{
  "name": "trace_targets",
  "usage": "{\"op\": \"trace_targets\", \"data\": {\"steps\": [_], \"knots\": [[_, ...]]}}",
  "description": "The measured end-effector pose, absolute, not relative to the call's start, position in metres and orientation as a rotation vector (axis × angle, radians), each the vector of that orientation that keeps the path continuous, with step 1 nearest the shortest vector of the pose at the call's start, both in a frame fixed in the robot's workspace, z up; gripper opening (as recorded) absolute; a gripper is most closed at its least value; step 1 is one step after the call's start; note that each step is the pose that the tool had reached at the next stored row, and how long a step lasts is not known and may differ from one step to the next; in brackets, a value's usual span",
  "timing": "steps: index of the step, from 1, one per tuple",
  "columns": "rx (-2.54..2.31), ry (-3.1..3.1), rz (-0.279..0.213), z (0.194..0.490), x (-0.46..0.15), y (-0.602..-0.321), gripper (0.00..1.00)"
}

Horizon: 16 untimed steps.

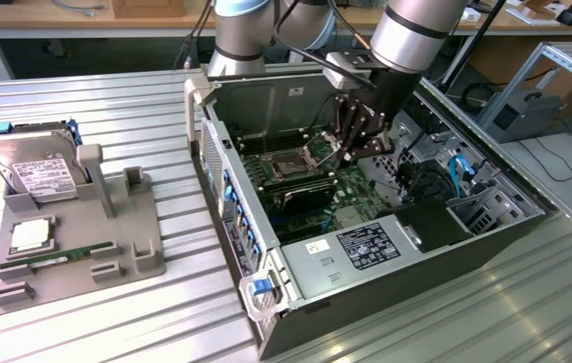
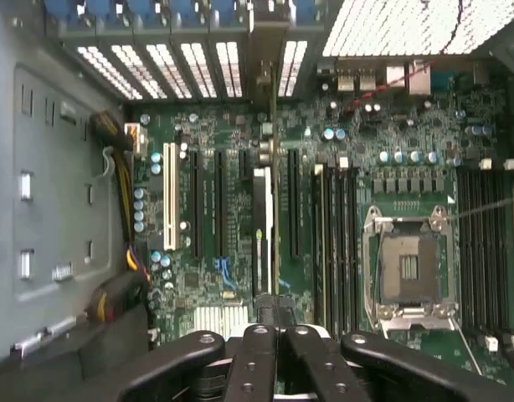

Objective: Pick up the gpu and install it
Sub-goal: 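Insert the gpu into the slot, then press down on the gpu until it lock into place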

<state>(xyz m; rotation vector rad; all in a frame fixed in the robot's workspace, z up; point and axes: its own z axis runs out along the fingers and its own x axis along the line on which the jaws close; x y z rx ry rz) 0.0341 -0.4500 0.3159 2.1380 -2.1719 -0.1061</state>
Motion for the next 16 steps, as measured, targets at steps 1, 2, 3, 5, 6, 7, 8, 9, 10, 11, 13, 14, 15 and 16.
{"op": "trace_targets", "data": {"steps": [1, 2, 3, 5, 6, 7, 8, 9, 10, 11, 13, 14, 15, 16], "knots": [[2.138, -2.172, -0.106, 0.316, 0.035, -0.450, 0.11], [2.138, -2.172, -0.106, 0.316, 0.034, -0.450, 0.11], [2.138, -2.172, -0.106, 0.316, 0.034, -0.450, 0.11], [2.138, -2.172, -0.106, 0.316, 0.034, -0.450, 0.11], [2.138, -2.172, -0.106, 0.316, 0.034, -0.450, 0.11], [2.138, -2.172, -0.106, 0.316, 0.034, -0.450, 0.11], [2.138, -2.172, -0.107, 0.316, 0.031, -0.450, 0.11], [2.138, -2.172, -0.106, 0.315, 0.026, -0.450, 0.11], [2.138, -2.172, -0.106, 0.314, 0.016, -0.450, 0.11], [2.138, -2.172, -0.105, 0.313, 0.009, -0.450, 0.11], [2.138, -2.173, -0.105, 0.311, 0.001, -0.450, 0.11], [2.138, -2.173, -0.105, 0.310, -0.005, -0.450, 0.11], [2.138, -2.173, -0.105, 0.307, -0.011, -0.450, 0.11], [2.139, -2.173, -0.105, 0.304, -0.020, -0.450, 0.11]]}}
